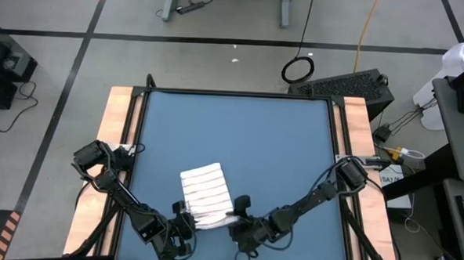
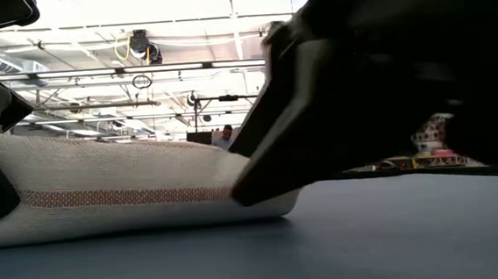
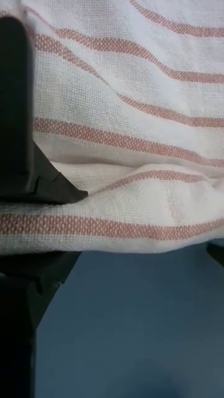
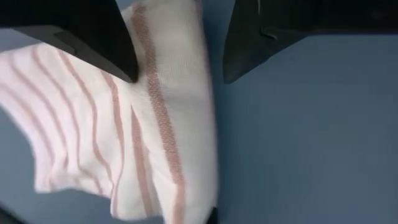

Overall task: Roll towel
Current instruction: Roll the white towel

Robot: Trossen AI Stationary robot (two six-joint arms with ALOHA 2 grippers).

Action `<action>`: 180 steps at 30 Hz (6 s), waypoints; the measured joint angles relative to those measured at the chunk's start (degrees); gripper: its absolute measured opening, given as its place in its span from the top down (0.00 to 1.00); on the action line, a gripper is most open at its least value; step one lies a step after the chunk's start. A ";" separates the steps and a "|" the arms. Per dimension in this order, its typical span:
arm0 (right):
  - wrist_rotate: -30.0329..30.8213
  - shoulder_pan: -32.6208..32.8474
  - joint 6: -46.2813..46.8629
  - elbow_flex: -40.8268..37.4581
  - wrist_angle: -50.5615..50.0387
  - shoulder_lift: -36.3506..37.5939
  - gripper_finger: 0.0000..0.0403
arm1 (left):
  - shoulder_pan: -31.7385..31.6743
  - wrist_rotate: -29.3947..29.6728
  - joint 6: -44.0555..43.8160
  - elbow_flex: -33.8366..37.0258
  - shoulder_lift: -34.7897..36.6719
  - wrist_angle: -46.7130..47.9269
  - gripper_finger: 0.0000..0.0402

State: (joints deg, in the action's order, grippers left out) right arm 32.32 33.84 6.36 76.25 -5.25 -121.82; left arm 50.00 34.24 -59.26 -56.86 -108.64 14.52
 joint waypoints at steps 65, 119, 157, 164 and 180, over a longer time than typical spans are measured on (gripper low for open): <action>-46.58 -15.43 24.43 -0.17 -2.67 2.98 0.75 | 2.38 10.58 13.08 2.06 -0.04 0.33 0.61; -16.66 -8.70 14.36 0.23 -2.18 -0.20 0.52 | -2.58 -1.61 8.80 1.77 5.72 1.94 0.51; -49.76 -20.75 25.67 0.11 -3.41 -0.28 0.75 | -0.90 9.48 13.12 2.03 0.20 -2.42 0.49; -48.12 -19.73 22.18 0.09 -3.14 -0.23 0.74 | -0.96 10.33 11.07 1.95 -0.11 0.56 0.63; -13.80 -4.91 -4.65 -0.26 -5.66 5.20 0.40 | -4.56 1.49 7.19 1.95 1.61 2.20 0.64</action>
State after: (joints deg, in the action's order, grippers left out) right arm 18.52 28.93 1.71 75.99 -10.92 -116.62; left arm 45.44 35.72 -52.07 -54.91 -107.03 16.72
